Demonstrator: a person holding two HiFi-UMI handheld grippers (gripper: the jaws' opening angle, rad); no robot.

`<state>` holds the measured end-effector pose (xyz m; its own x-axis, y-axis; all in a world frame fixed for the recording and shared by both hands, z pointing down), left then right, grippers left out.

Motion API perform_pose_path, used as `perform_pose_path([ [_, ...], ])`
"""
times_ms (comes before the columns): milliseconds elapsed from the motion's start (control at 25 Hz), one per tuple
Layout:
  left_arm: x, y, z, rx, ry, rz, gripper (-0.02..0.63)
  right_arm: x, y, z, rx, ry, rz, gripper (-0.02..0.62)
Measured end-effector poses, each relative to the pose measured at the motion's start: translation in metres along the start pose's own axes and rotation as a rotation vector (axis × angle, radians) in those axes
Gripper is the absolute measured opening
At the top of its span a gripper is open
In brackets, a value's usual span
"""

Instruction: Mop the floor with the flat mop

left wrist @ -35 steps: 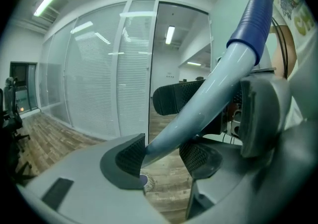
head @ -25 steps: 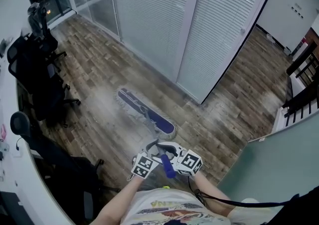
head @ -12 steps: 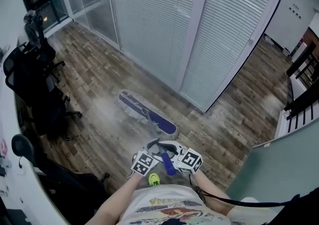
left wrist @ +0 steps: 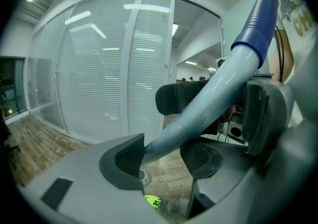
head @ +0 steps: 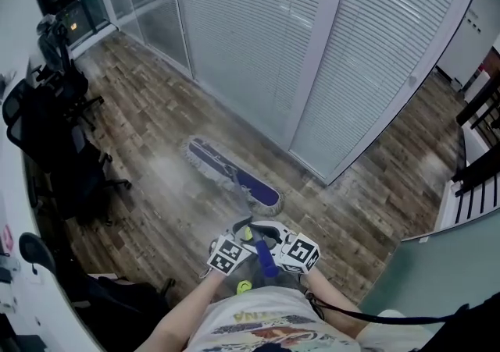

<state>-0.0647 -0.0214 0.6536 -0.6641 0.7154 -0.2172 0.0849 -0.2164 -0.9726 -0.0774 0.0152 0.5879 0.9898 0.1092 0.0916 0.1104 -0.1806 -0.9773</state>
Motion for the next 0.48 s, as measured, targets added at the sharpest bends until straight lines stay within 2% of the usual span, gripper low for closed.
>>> perform_pose_path([
  [240,-0.038,0.020,0.075,0.027,0.037,-0.005,0.201,-0.037,0.017,-0.076,-0.001,0.043,0.001,0.206],
  [480,-0.095,0.049,0.152,0.033,0.065,0.005,0.199,-0.064,0.044,-0.169,-0.021,0.081,-0.020,0.206],
])
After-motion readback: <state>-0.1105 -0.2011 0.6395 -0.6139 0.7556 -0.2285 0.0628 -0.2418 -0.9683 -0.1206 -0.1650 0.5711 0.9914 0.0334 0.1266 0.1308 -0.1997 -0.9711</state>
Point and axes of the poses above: the fingertips, and each gripper's own axes: x backward along the fingers, z to its left, y out of its top, the point moved 2 cm from there along x, backward along the fingers, and after that the axes turned 15 degrees about -z, right-handed, at the moved point
